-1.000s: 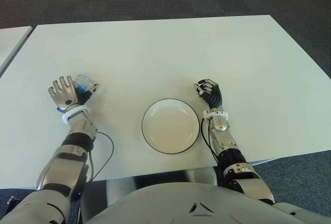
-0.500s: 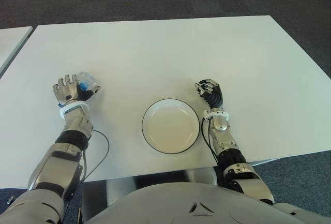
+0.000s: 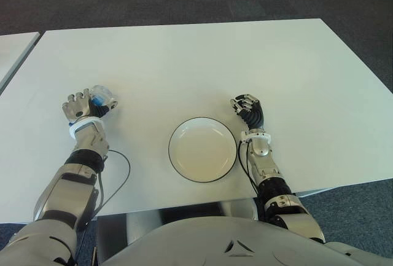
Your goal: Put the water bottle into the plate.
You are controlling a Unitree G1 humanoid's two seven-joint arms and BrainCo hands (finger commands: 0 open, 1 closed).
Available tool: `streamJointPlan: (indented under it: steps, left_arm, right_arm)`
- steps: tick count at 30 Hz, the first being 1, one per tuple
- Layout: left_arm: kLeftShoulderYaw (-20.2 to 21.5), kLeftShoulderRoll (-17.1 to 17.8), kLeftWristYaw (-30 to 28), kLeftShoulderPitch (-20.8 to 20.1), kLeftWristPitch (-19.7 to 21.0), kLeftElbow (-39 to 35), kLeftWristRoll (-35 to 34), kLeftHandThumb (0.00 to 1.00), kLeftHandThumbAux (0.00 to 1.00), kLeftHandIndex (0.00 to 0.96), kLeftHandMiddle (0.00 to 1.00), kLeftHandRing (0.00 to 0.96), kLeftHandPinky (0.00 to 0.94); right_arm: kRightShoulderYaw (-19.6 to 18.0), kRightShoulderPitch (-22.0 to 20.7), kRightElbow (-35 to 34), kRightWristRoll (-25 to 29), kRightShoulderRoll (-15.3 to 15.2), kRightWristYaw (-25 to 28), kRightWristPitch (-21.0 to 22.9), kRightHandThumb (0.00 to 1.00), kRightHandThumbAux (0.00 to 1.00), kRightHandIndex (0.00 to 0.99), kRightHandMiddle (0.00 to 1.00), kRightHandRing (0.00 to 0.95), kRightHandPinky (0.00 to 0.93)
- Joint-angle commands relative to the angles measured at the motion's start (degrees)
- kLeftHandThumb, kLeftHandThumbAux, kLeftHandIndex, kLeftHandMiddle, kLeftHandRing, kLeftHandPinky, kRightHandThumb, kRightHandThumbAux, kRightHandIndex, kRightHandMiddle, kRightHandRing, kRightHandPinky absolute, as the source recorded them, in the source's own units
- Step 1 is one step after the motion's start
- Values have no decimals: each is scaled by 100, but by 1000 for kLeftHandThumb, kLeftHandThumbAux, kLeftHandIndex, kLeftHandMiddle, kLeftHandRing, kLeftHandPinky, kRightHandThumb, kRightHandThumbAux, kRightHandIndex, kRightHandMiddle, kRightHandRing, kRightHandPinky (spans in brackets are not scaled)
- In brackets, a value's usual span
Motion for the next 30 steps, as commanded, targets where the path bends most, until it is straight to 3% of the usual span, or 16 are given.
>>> streamJointPlan:
  steps: [1, 7, 30]
  left_arm:
    - [117, -506, 81, 330, -259, 741, -494, 734, 590, 409, 656, 667, 679]
    - [180, -600, 345, 216, -297, 906, -658, 741, 671, 438, 734, 745, 747]
    - [317, -627, 137, 237, -441, 660, -1123, 747, 695, 445, 839, 831, 822]
  right_arm:
    - [6, 61, -20, -24, 8, 6, 137, 708, 727, 436, 640, 637, 635]
    - [6, 61, -31, -25, 2, 3, 163, 708, 727, 436, 638, 634, 626]
    - [83, 132, -161, -117, -67, 34, 52, 707, 729, 434, 632, 638, 645]
